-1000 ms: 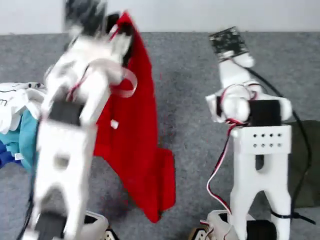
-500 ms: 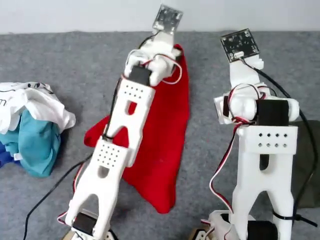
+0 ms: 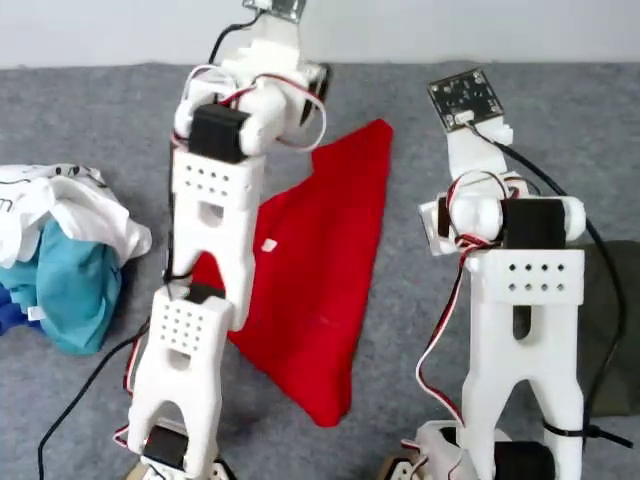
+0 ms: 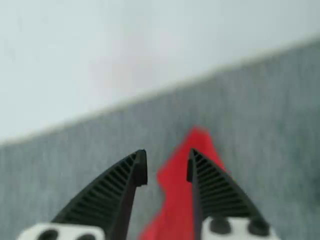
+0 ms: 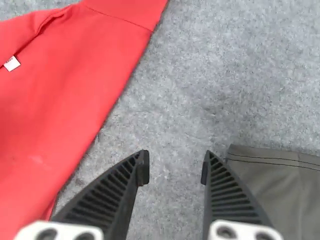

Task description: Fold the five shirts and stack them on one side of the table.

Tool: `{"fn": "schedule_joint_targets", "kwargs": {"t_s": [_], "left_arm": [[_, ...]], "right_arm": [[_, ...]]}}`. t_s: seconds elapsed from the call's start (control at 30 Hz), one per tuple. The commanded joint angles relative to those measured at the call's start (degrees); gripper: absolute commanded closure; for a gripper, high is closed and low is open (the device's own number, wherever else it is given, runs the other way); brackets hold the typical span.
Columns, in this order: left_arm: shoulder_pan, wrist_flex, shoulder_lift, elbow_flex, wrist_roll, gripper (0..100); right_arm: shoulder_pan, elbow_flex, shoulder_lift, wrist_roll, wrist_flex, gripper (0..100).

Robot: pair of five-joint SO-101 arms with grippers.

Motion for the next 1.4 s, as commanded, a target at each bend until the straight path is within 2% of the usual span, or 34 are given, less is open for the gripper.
{"fn": "schedule_joint_targets", "kwargs": {"t_s": [0.0, 0.1, 0.33, 0.5, 0.7, 0.9, 1.17, 1.37], "left_arm": [[-2.20, 7.30, -4.92, 0.22, 0.79, 86], [-3.87, 7.30, -6.77, 10.68, 0.79, 87], [-6.15, 6.15, -9.93, 47.08, 0.35, 87], [-13.54, 2.11, -6.42, 59.38, 0.26, 87], [-17.67, 2.55, 0.35, 60.09, 0.26, 87], [-15.56, 6.24, 1.85, 59.91, 0.26, 88], [-15.12, 6.86, 1.85, 53.58, 0.26, 98], [-15.12, 6.68, 1.85, 52.88, 0.26, 99]], "right_arm": [[-0.31, 0.09, 0.04, 0.09, 0.04, 81.6], [-0.04, 0.09, -0.31, 0.09, 0.22, 81.6], [-0.04, 1.41, -0.40, 1.93, 0.31, 81.6], [-0.31, 2.20, -0.31, 2.02, -0.13, 81.6], [-0.40, 2.20, 0.04, 2.02, -0.22, 81.6], [-0.40, 2.20, 0.04, 2.02, -0.22, 81.6], [-0.40, 2.20, 0.04, 2.02, -0.13, 81.6], [-0.40, 2.20, 0.04, 1.93, -0.04, 81.6]]}}
